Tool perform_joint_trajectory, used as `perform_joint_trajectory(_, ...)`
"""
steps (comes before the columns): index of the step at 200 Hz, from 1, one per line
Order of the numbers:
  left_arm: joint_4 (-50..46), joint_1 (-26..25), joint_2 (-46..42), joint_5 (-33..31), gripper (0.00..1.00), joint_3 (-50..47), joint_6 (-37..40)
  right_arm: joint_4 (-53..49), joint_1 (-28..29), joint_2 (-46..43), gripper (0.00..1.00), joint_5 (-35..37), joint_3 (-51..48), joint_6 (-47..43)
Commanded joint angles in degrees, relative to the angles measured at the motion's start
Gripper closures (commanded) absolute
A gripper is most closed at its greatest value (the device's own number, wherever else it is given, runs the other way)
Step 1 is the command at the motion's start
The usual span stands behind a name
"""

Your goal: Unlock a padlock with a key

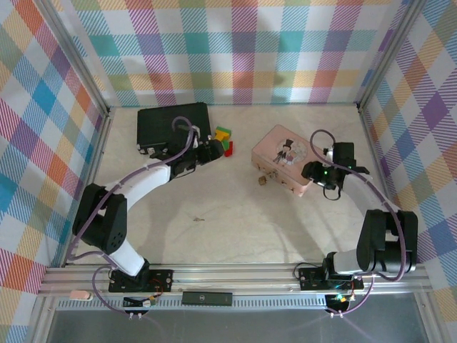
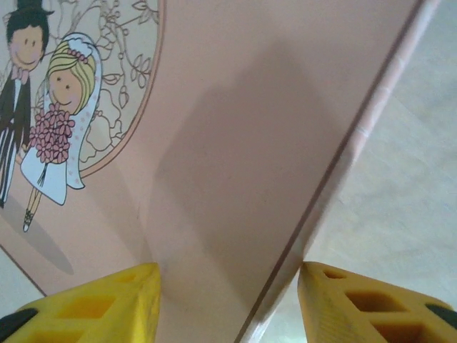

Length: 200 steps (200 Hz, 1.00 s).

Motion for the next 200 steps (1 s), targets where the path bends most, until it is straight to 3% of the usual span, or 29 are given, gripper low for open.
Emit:
perform_joint_trajectory(1,2.57,-2.19,4.11,3.74,0.0,3.97,1.68,-3.36,-2.67,-2.18,0.42,-2.52,-1.81,-2.59)
perform_joint_trajectory(29,3.82,-4.14,11.26,7.08,0.0,12.0,2.66,-1.29,-3.07,-0.8,0.19,-7.0,-0.23,-1.17)
perform_joint_trajectory(69,2.96,-6.77,20.78,9.6,0.0,22.2,4.55,2.52,-2.99,4.91,0.14,-7.84,3.39,1.12)
perform_joint_trajectory(93,1.38,-7.48,24.69,11.49,0.0,26.16,4.81,4.13,-3.0,9.93,0.16,-9.65,6.3,-0.37)
perform_joint_trajectory(138,-0.88,-7.57,21.48,8.99,0.0,23.3,8.1,1.5,-1.83,17.33,0.34,-14.07,11.31,-8.68)
perform_joint_trajectory(200,-3.06,-7.13,10.91,7.57,0.0,12.32,7.06,2.28,0.51,22.23,0.38,-15.46,14.84,-14.92)
